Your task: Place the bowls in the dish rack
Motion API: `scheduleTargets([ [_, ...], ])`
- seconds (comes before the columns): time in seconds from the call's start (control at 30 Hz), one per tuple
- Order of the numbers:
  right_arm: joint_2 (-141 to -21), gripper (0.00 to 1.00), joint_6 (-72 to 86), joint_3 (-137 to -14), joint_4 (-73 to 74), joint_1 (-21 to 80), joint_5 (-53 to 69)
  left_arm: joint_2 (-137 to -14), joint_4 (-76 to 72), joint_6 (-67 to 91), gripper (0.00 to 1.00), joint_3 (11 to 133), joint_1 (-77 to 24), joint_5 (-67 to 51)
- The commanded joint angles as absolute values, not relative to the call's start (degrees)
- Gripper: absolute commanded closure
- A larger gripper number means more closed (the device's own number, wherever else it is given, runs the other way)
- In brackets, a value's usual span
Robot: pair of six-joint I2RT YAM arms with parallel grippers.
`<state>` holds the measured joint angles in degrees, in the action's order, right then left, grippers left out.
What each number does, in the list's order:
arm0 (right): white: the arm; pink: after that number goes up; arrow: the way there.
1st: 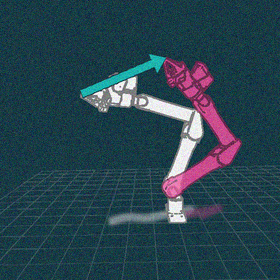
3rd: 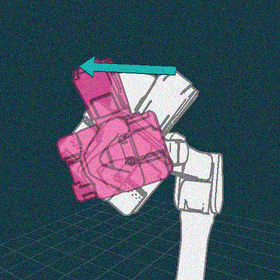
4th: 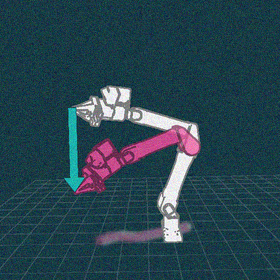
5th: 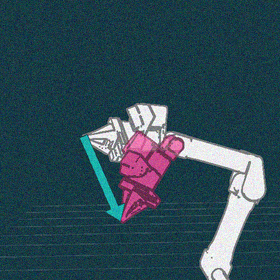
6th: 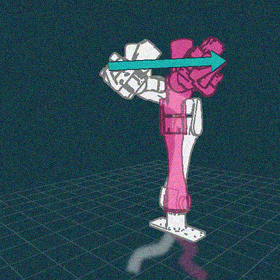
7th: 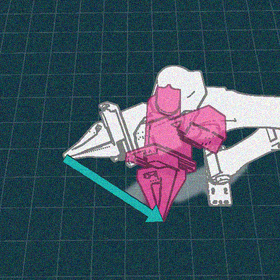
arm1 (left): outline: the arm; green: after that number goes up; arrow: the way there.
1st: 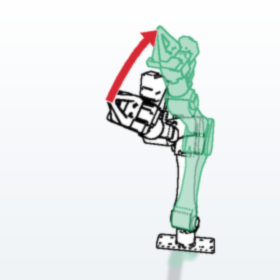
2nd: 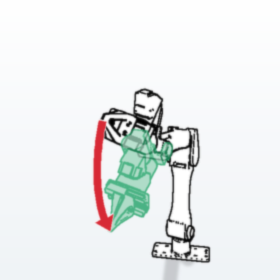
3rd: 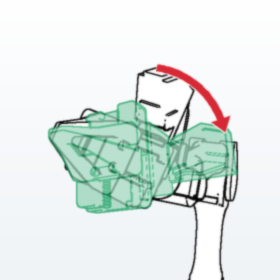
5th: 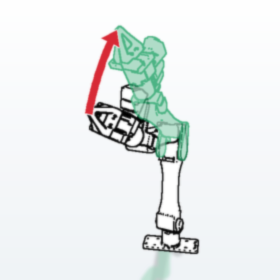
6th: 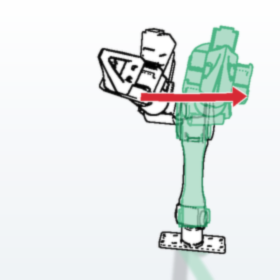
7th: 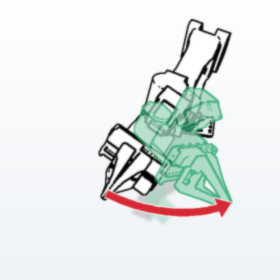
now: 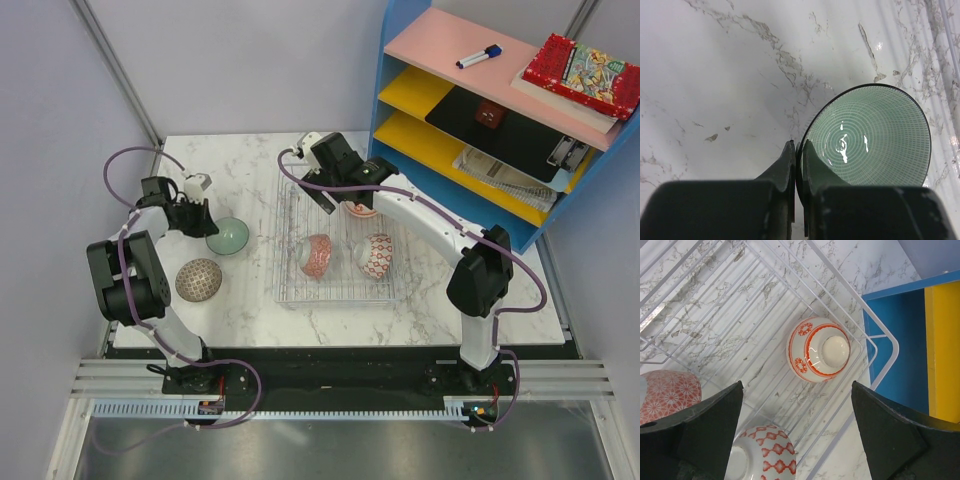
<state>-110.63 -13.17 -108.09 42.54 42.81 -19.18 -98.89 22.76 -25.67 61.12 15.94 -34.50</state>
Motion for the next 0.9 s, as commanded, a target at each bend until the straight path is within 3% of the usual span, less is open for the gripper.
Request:
scheduleTargets([
  [0.0,-107.84,0.04,-11.16,-109.60,42.45,42.98,-18.11,-97.91,24.08,-26.10,0.98,67.14,15.65,-37.18],
  [0.4,-106.44,0.02,-6.86,-111.09,42.36,42.63,-6.79,-85.54,25.49,-21.37,0.98,73.12,13.45,-49.12],
  [0.53,-105.03,0.02,-3.17,-111.27,41.75,41.40,6.03,-81.40,25.49,-19.87,0.98,72.60,11.96,-55.10],
  [0.67,-104.07,0.03,2.37,-109.60,39.56,40.25,26.23,-77.26,25.40,-20.48,0.98,70.84,7.75,-55.55],
  [0.87,-102.83,0.03,7.20,-105.03,35.07,38.77,38.39,-72.51,25.40,-20.65,0.98,68.73,3.69,-54.05],
])
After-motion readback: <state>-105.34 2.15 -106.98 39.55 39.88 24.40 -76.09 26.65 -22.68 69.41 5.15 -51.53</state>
